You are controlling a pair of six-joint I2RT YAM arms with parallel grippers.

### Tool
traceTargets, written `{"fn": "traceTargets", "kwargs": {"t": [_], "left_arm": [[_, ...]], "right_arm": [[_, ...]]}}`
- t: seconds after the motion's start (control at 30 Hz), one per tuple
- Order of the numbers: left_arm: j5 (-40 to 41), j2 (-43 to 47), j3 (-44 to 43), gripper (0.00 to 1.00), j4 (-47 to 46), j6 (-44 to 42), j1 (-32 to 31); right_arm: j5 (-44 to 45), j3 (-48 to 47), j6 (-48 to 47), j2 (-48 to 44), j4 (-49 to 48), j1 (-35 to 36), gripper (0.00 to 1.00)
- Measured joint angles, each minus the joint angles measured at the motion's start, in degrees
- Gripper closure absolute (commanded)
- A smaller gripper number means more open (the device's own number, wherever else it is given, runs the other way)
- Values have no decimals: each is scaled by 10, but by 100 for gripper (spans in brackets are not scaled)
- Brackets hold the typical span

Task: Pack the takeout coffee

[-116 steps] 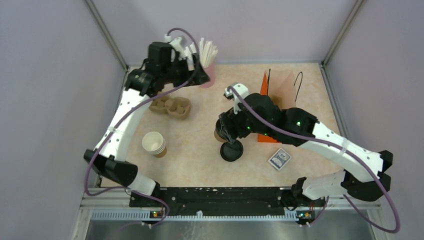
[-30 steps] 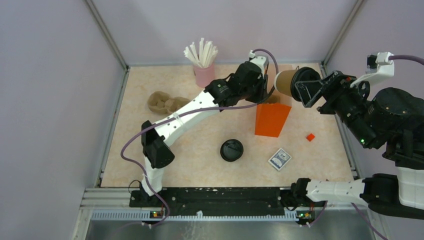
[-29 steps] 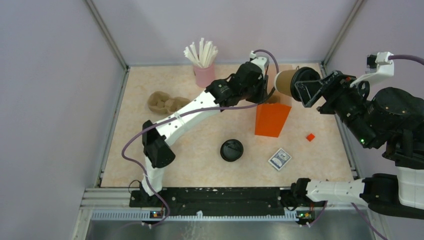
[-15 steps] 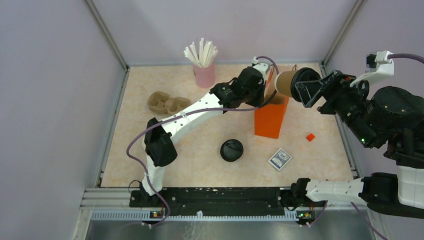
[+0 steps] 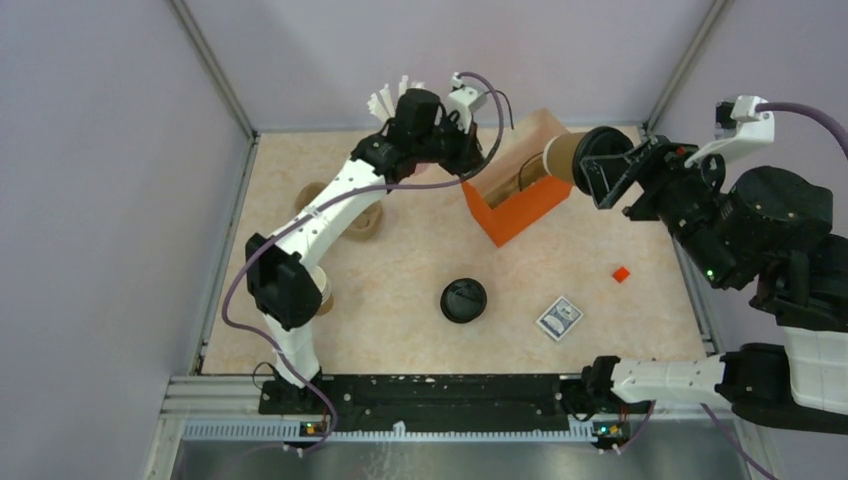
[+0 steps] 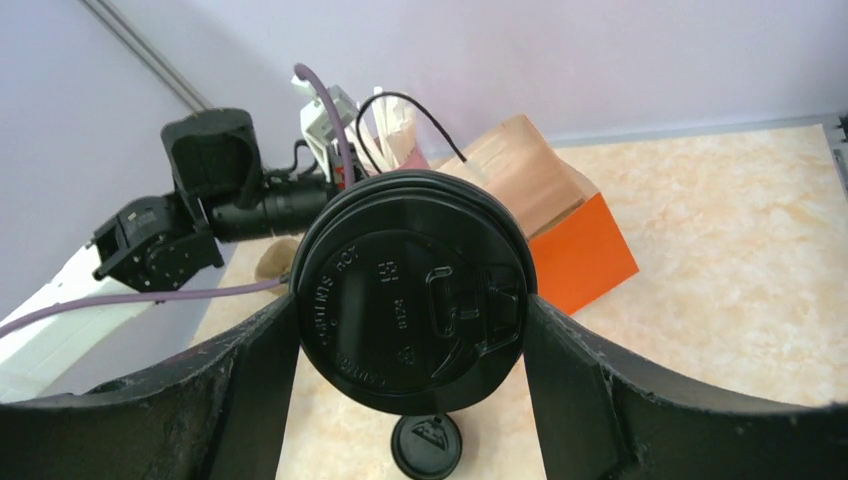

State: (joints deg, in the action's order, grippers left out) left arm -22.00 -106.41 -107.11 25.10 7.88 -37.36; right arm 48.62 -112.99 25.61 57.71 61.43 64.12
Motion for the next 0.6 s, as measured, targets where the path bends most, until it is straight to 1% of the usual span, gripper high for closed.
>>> {"fn": "traceTargets", "kwargs": {"t": [0.07, 0.17, 0.27, 0.37, 0.53, 0.57, 0.6], "left_arm": [[-29, 0, -18, 94, 12, -35, 17], [-71, -4, -67, 92, 54, -83, 22], [-121, -18, -133, 87, 90, -120, 20], [-150, -13, -132, 85, 106, -147, 19], [-143, -14, -100, 85, 149, -182, 23], [-144, -15, -97, 82, 155, -184, 24], [-144, -17, -96, 77, 160, -186, 24]], "right_arm": [[-1, -12, -13, 16, -7, 0, 37], [-1, -15, -28, 33, -9, 0, 37], [-1, -21, -38, 47, -8, 0, 37], [-3, -35, -45, 60, -7, 0, 37], [-7, -46, -46, 71, -6, 0, 37], [-7, -46, -46, 71, -6, 0, 37], [-7, -46, -46, 72, -6, 0, 37]]}}
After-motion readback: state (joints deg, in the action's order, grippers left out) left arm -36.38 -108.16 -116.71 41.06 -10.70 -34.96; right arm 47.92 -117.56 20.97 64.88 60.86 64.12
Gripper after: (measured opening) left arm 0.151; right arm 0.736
